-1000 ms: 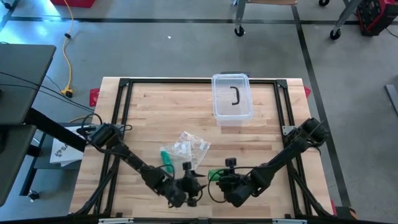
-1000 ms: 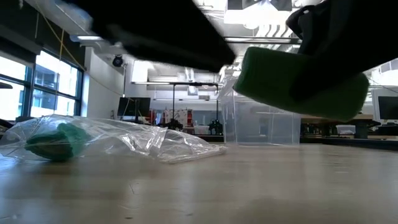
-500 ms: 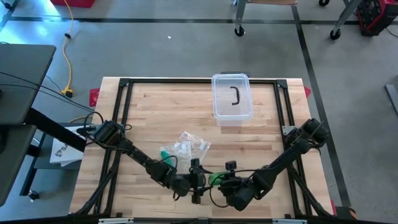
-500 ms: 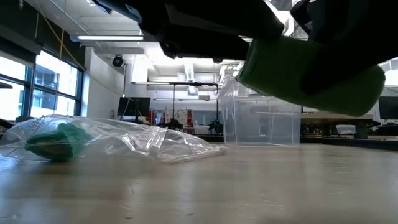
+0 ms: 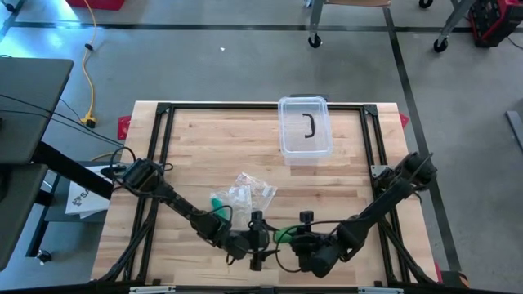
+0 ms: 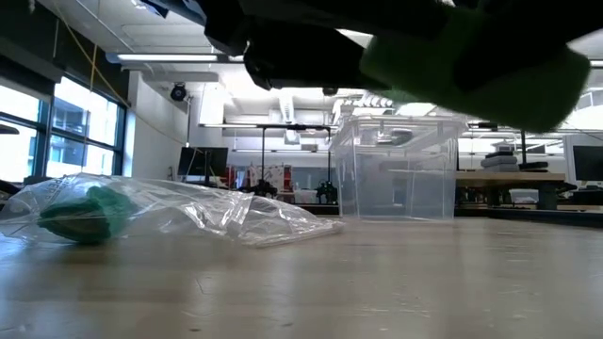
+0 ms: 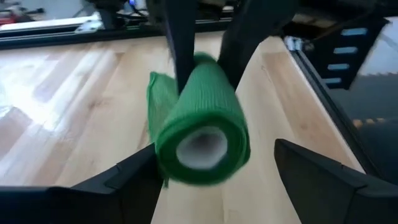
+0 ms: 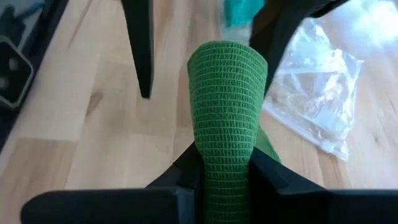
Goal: Roll bandage
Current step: Roll the green bandage
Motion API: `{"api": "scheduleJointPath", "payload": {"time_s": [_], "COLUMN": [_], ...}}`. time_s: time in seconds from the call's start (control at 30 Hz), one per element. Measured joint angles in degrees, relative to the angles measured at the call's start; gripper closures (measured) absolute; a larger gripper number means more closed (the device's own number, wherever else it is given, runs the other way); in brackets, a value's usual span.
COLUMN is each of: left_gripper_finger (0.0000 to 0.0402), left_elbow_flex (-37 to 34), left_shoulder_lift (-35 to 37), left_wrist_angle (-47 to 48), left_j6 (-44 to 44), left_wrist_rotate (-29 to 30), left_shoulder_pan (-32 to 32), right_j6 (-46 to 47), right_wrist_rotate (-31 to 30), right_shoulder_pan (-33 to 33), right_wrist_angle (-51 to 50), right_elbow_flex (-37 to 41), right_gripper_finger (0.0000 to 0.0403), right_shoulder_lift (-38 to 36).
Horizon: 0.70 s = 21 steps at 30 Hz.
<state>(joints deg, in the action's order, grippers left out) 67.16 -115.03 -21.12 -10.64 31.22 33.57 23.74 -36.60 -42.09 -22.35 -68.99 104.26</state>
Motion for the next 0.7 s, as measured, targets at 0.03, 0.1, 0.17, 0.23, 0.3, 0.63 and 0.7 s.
{"api": "scheduleJointPath", "payload": {"time_s": [0.03,0.1,0.17,0.23,0.3,0.63,0.7], "left_gripper_finger": [0.0116,0.0125,0.0135,0.0149,0.0165,0.0295,0.0321], "left_elbow_flex": [0.00,-0.04,-0.04,-0.07,-0.07,-0.07,0.01], "left_shoulder_lift": [-0.01,-0.06,-0.09,-0.10,-0.10,-0.10,-0.10], "left_wrist_angle": [-0.09,-1.33,-3.17,-4.69,-5.42,-4.95,-3.43], "left_j6": [-0.57,-1.28,-1.43,-2.06,-3.85,-5.76,-5.76], "left_wrist_rotate": [1.39,3.53,4.38,5.04,5.54,5.80,5.64], "left_shoulder_pan": [0.28,0.71,0.96,1.01,1.02,1.02,1.02], "right_j6": [0.24,0.51,0.84,1.45,1.69,1.96,2.27], "right_wrist_rotate": [-0.21,-0.52,-0.70,-0.68,-0.78,-0.43,0.62], "right_shoulder_pan": [0.02,0.04,0.00,-0.02,-0.02,-0.04,0.08], "right_wrist_angle": [0.02,0.28,0.31,0.33,0.35,0.40,0.23], "right_elbow_flex": [0.00,-0.05,-0.07,-0.09,-0.09,-0.09,-0.07], "right_gripper_finger": [0.0340,0.0340,0.0340,0.0340,0.0340,0.0327,0.0306], "right_shoulder_lift": [-0.43,-0.67,-0.67,-0.67,-0.67,-0.67,-0.95]}}
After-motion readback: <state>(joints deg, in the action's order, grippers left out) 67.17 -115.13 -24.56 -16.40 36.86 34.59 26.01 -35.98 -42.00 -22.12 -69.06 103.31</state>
